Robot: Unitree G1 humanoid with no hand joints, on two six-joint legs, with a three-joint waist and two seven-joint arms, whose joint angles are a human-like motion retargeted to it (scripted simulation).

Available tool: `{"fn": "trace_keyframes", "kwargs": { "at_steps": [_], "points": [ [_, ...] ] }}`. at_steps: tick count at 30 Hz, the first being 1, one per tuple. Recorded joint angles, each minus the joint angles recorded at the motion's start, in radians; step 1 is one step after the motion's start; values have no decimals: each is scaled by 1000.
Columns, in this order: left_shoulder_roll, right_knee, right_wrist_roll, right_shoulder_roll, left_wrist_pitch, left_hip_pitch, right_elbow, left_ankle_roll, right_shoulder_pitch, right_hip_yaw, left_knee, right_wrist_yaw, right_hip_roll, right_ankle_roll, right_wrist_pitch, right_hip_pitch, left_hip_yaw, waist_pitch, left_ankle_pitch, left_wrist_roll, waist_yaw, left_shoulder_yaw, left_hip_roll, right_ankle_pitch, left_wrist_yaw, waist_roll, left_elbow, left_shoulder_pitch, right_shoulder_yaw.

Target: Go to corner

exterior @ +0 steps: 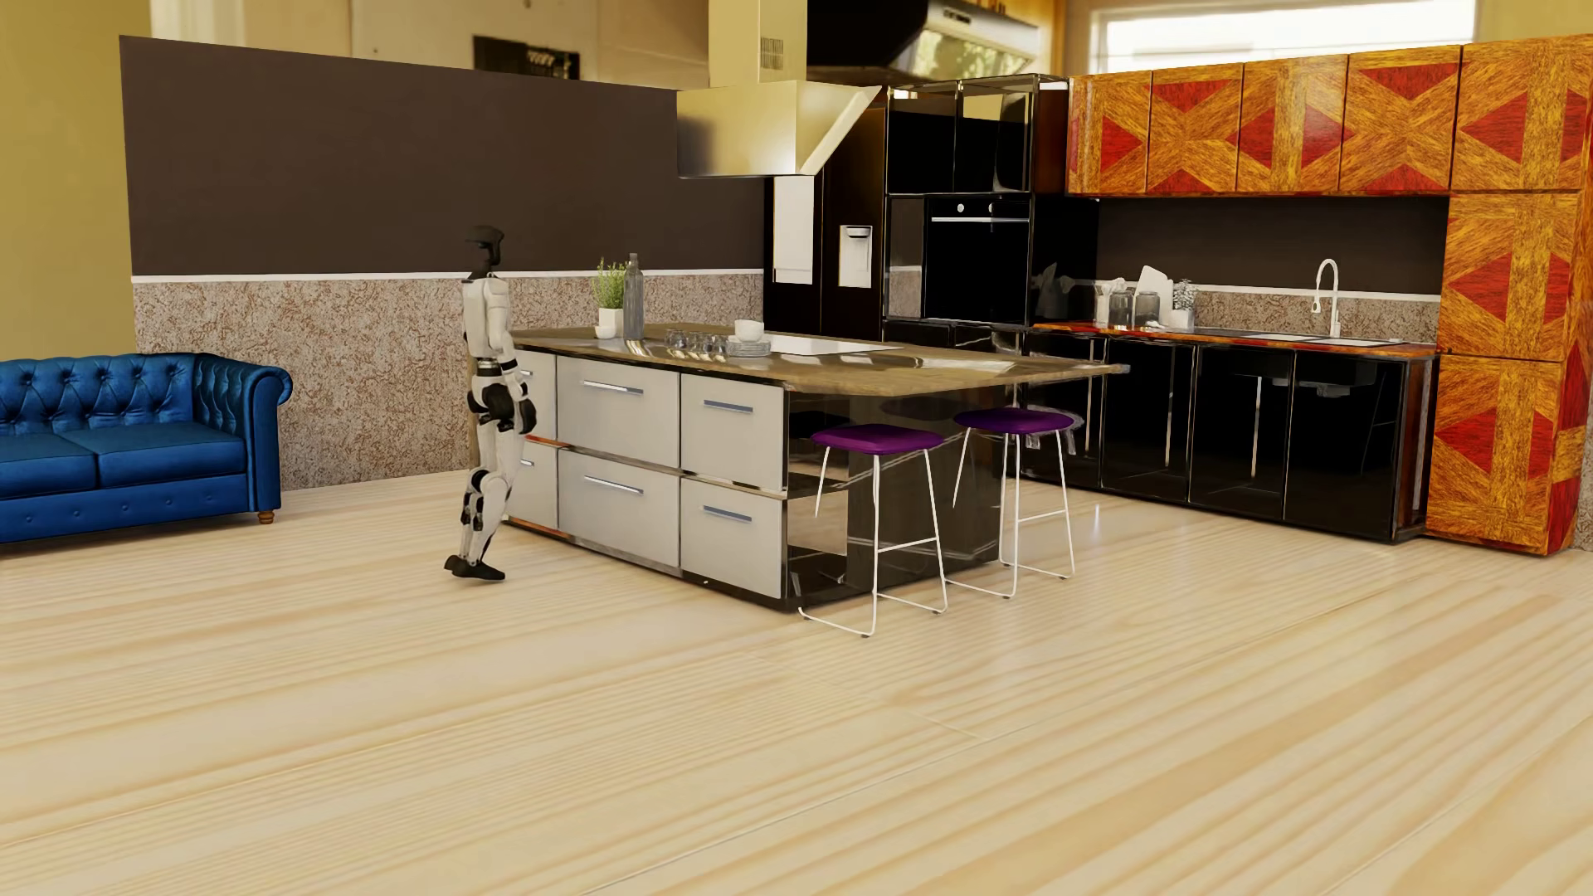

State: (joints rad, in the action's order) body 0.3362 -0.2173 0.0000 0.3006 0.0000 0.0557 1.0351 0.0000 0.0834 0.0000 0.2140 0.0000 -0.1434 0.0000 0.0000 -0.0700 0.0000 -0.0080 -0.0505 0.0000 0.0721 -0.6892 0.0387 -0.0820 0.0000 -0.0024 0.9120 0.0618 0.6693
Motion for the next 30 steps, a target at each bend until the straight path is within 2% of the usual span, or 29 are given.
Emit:
{"fn": "trace_keyframes", "kwargs": {
  "at_steps": [6, 7, 11, 15, 17, 30],
  "points": [
    [-1, -2, 0, -9, 0, 0, 15, 0, -1, 0, -3, 0, 1, 0, 0, 5, 0, -2, -1, 0, -9, 14, -1, -1, 0, 1, 0, 3, -37],
    [0, -1, 0, -1, 0, 1, 1, 0, 1, 0, -3, 0, -1, 0, 0, 0, 0, 0, -4, 0, -4, 11, -1, -2, 0, 3, -2, 4, -8],
    [-3, -2, 0, -4, 0, 3, 9, 0, 4, 0, -5, 0, -1, 0, 0, 3, 0, -2, -3, 0, -12, 10, -1, -6, 0, 6, -4, 6, -36],
    [-5, -1, 0, 1, 0, -1, 6, 0, -1, 0, -4, 0, -3, 0, 0, 3, 0, -6, -7, 0, -8, 5, -4, -6, 0, 10, -2, 4, -6],
    [-10, 1, 0, -9, 0, 3, 11, 0, 3, 0, -2, 0, -2, 0, 0, -2, 0, -8, -8, 0, -6, 38, -5, -6, 0, 7, 0, 7, -50],
    [-24, -12, 0, -26, 0, -10, -6, 0, 21, 0, -5, 0, 12, 0, 0, 16, 0, -21, -2, 0, -53, 73, 2, -25, 0, -5, -8, 29, -53]
  ]
}}
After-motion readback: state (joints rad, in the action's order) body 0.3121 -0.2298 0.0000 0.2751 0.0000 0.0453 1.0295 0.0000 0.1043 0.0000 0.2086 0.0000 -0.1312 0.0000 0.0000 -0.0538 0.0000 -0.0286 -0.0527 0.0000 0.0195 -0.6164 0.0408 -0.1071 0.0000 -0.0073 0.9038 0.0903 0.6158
